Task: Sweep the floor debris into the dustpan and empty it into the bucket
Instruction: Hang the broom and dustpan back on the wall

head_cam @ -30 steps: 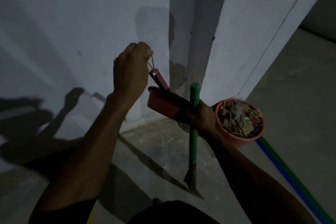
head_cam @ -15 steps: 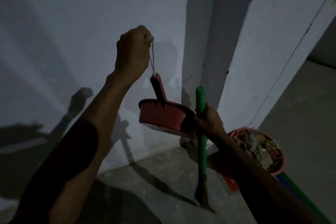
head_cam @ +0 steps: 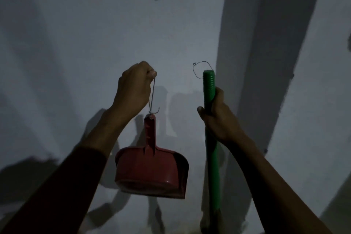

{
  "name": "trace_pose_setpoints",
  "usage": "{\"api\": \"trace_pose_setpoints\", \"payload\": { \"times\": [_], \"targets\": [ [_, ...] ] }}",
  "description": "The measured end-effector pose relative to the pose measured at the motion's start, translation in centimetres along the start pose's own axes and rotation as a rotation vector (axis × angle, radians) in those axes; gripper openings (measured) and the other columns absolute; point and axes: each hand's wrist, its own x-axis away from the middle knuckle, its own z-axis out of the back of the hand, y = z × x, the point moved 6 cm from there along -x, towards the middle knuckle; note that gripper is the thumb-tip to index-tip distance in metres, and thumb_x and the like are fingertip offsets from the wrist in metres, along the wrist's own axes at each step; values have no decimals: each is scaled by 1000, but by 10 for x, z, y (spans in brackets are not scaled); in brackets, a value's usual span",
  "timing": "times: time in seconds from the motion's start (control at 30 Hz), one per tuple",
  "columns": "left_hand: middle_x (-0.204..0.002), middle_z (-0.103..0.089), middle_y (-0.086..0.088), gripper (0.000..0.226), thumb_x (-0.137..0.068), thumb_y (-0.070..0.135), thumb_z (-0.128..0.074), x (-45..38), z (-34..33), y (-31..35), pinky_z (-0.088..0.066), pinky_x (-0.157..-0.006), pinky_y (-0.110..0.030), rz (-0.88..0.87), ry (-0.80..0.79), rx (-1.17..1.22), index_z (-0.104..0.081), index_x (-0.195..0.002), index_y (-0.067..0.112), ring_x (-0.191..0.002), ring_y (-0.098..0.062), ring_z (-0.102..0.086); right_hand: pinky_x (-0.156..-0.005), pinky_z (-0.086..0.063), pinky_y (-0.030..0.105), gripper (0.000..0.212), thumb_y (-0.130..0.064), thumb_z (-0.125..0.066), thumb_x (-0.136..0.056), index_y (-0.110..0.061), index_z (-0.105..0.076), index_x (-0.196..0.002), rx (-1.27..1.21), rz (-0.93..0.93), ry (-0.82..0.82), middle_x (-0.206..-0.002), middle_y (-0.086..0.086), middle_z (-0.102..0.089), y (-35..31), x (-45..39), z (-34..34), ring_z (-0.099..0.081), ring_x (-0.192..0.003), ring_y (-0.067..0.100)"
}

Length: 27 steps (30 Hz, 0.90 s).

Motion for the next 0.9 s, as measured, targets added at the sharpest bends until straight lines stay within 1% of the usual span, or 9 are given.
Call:
{"api": "trace_pose_setpoints", "payload": {
  "times": [0.07, 0.2, 0.3, 0.37, 0.47, 0.63, 0.7, 0.8, 0.9],
  "targets": [
    [-86, -62, -10, 18, -99, 10, -48, -17, 5, -1, -52, -76, -45, -6, 69, -27, -61, -92, 1, -82, -28, -62, -71, -49, 38, 59, -26, -54, -99, -20, -16, -143, -35, 67, -8, -101, 0, -53, -10, -30, 5, -58, -76, 21],
    [-85, -61, -10, 18, -99, 10, -49, -52, 17, 0, -50, -75, -44, 11, 157, -78, -61, -93, -1, -80, -26, -59, -69, -51, 39, 53, -25, -54, -98, -23, -19, -138, -114, 168, -24, -89, -5, -55, -32, -85, 12, -60, -75, 20],
    [-85, -61, -13, 19, -99, 10, -48, -78, 25, 3, -50, -73, -43, 9, 216, -105, -60, -93, -2, -79, -28, -60, -71, -54, 47, 50, -24, -53, -98, -21, -21, -136, -168, 227, -34, -88, 1, -55, -47, -123, 17, -60, -74, 24],
    [-84, -61, -12, 18, -99, 9, -48, -94, 29, 5, -50, -72, -42, 2, 244, -110, -60, -92, -3, -78, -27, -59, -72, -54, 48, 48, -24, -53, -98, -21, -22, -135, -200, 251, -28, -87, 1, -54, -58, -145, 20, -59, -73, 24],
    [-79, -57, -5, 18, -99, 10, -49, -115, 32, 6, -47, -70, -37, -8, 260, -130, -60, -93, -3, -75, -19, -55, -73, -54, 46, 48, -26, -53, -98, -24, -22, -134, -230, 281, -19, -89, 0, -54, -73, -174, 26, -59, -76, 22],
    [-81, -60, -11, 19, -99, 11, -49, -140, 38, 4, -48, -70, -39, -50, 276, -114, -59, -90, -3, -77, -23, -58, -65, -53, 37, 40, -26, -54, -96, -32, -23, -122, -287, 351, 0, -92, -2, -55, -95, -209, 36, -60, -76, 18],
    [-80, -59, -9, 19, -99, 11, -49, -148, 42, 2, -46, -67, -34, -66, 284, -131, -60, -91, -3, -73, -18, -56, -63, -54, 35, 39, -26, -54, -96, -34, -24, -118, -307, 368, 12, -91, -2, -55, -102, -221, 39, -60, -76, 18],
    [-73, -53, 2, 19, -99, 11, -50, -157, 47, -3, -41, -62, -24, -72, 289, -143, -60, -92, -3, -66, -3, -49, -59, -51, 32, 36, -26, -54, -95, -31, -27, -117, -326, 377, 28, -90, -3, -55, -110, -240, 42, -59, -74, 16],
    [-72, -51, 6, 18, -100, 11, -50, -161, 50, -10, -40, -61, -20, -75, 290, -143, -60, -93, -2, -66, -1, -48, -57, -46, 30, 34, -25, -54, -94, -28, -29, -116, -328, 366, 24, -89, 0, -54, -113, -257, 41, -56, -72, 14]
  ]
}}
